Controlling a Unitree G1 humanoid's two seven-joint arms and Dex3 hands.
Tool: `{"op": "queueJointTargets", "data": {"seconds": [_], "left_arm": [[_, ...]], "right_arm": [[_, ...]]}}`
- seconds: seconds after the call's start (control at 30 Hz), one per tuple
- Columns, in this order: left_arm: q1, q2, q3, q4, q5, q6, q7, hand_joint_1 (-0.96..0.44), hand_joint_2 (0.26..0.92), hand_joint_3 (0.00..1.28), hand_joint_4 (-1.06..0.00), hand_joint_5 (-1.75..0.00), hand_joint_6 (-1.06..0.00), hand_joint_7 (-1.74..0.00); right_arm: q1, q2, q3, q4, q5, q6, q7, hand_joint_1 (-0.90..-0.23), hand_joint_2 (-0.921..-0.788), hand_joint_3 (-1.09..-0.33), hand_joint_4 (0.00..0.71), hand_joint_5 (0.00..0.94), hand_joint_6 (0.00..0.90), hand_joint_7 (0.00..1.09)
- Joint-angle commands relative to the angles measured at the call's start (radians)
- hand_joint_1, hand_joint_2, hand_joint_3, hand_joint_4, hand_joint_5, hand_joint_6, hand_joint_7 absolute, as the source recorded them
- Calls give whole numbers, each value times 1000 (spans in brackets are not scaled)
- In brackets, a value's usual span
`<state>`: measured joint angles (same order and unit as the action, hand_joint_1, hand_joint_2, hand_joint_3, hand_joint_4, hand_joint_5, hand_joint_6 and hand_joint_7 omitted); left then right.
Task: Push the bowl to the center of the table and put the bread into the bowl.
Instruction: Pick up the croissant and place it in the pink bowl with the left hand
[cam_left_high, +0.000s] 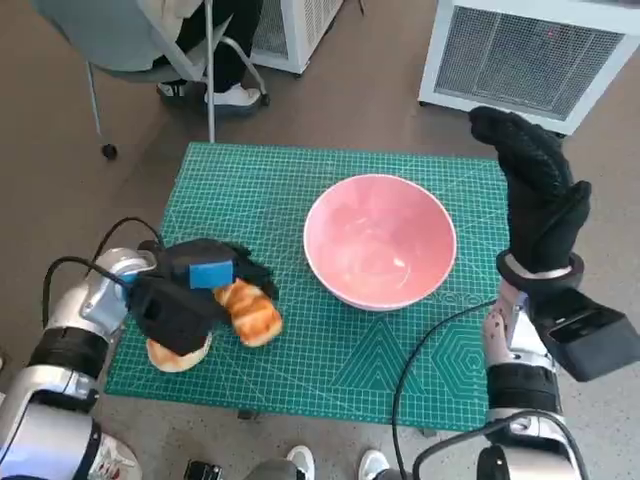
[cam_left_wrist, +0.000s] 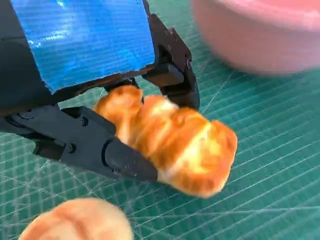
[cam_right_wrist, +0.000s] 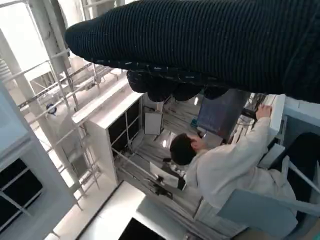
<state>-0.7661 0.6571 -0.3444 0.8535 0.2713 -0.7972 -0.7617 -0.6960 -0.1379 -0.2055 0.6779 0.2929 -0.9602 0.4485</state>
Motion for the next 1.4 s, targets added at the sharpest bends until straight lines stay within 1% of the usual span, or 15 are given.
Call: {"op": "queueJointTargets", "data": {"seconds": [0.03,0.1,0.23,0.27,0.3,0.37,0.43,0.5,0.6,0.7,0.9,1.17,1.27,1.3,1.4], "left_arm": [[-34,27,97,-134,-150,38,-56,1,919,47,-638,-1362,-770,-857],[-40,29,134,-189,-193,65,-62,1,917,42,-640,-1374,-798,-814],[-63,25,196,-287,-250,124,-48,1,914,38,-648,-1372,-811,-796],[-74,20,211,-311,-259,136,-36,1,912,39,-653,-1362,-810,-803],[-80,16,223,-331,-265,148,-27,1,909,39,-668,-1310,-792,-863],[-90,8,238,-363,-270,170,-15,1,907,39,-681,-1265,-776,-916],[-105,-7,247,-397,-264,189,6,1,909,36,-691,-1185,-750,-1016],[-126,-22,247,-426,-241,196,31,1,910,34,-696,-1141,-741,-1065],[-163,-47,233,-442,-222,212,40,0,909,29,-708,-1095,-742,-1098],[-195,-76,215,-434,-197,220,52,1,908,25,-711,-1092,-749,-1091],[-252,-144,167,-327,-122,165,91,0,909,24,-706,-1137,-757,-1041],[-335,-238,91,-86,-20,69,149,-1,919,32,-685,-1194,-721,-1042],[-359,-266,65,-6,18,45,171,-1,920,34,-673,-1205,-723,-1042],[-365,-273,57,16,29,38,179,-1,920,43,-662,-1171,-713,-1097],[-380,-298,38,83,59,25,203,-2,920,53,-649,-1132,-704,-1157]], "right_arm": [[24,0,4,-3,8,16,3,-599,-921,-783,360,0,238,304],[24,-1,4,-3,8,16,2,-599,-921,-783,360,0,238,304],[24,-1,5,-4,6,17,0,-600,-921,-783,360,0,238,305],[24,-1,6,-4,6,17,1,-600,-921,-783,360,0,237,305],[24,-2,6,-5,7,17,2,-600,-921,-783,360,0,237,305],[23,-3,6,-5,9,18,4,-600,-921,-783,361,1,237,306],[23,-5,7,-7,11,20,5,-600,-921,-783,362,1,237,306],[23,-7,9,-9,11,19,5,-600,-921,-784,363,2,236,307],[23,-9,11,-11,10,17,4,-600,-921,-784,364,2,236,307],[24,-11,11,-10,9,14,2,-599,-921,-784,365,2,236,308],[27,-12,11,-6,4,7,-4,-595,-921,-790,365,2,233,309],[30,-13,11,-13,2,9,-9,-591,-921,-795,366,2,230,312],[35,-15,12,-22,-5,11,-16,-589,-921,-795,367,2,230,313],[37,-16,13,-26,-7,13,-19,-589,-921,-795,367,2,229,313],[45,-18,13,-38,-14,17,-28,-589,-921,-795,367,2,229,314]]}}
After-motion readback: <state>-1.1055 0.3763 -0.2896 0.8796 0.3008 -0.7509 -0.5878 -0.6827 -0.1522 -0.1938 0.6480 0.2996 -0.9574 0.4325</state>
